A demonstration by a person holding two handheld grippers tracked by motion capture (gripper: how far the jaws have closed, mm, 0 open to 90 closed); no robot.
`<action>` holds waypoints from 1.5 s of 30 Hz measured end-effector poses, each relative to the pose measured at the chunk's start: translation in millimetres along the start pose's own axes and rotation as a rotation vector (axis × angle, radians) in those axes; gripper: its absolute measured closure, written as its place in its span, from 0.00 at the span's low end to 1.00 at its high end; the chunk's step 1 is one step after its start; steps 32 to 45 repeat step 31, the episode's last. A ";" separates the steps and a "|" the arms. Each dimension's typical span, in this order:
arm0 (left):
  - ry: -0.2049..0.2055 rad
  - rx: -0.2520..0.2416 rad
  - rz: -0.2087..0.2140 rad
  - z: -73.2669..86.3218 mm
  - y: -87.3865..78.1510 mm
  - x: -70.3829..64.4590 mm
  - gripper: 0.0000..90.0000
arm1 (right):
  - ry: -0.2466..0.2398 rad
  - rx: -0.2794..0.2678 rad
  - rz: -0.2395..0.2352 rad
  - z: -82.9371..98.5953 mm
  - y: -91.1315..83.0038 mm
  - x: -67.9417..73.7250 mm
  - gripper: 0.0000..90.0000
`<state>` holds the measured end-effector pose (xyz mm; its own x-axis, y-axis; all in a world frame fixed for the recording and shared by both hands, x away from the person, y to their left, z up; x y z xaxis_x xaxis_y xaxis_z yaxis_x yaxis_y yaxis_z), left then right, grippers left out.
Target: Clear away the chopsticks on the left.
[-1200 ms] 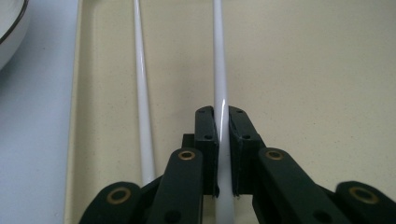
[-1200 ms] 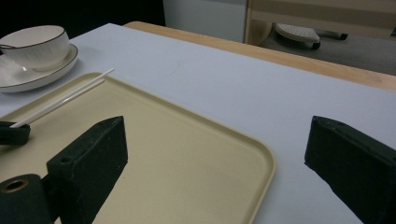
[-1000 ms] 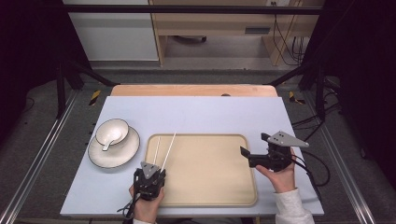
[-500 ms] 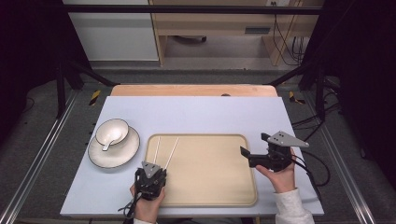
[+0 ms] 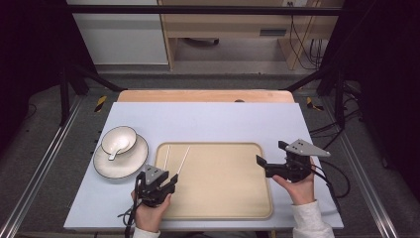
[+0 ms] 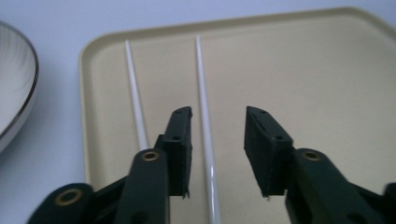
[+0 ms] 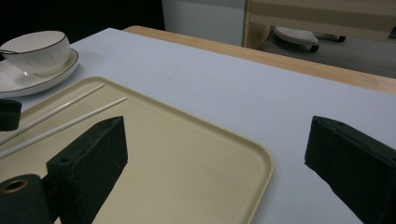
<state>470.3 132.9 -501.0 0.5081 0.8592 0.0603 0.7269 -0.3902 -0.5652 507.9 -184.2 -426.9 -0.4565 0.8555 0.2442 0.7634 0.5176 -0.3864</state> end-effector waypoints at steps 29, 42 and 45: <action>0.093 -0.137 0.098 -5.4 -50.0 77.0 0.20 | 0.019 -0.031 0.010 -4.6 -8.1 -7.3 0.06; 0.083 -0.146 0.098 -4.3 -50.9 79.4 0.20 | 0.024 -0.032 0.010 -4.3 -7.7 -7.9 0.05; 0.083 -0.146 0.098 -4.3 -50.9 79.4 0.20 | 0.024 -0.032 0.010 -4.3 -7.7 -7.9 0.05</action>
Point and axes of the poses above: each handheld gripper's, and its own axes: y roughly forward along the jaws, z roughly out of its underside, x roughly to its left, the point moved 9 cm from there along y, roughly forward along the jaws, and after that the axes turned 12 degrees about y, right-handed, at the moved point
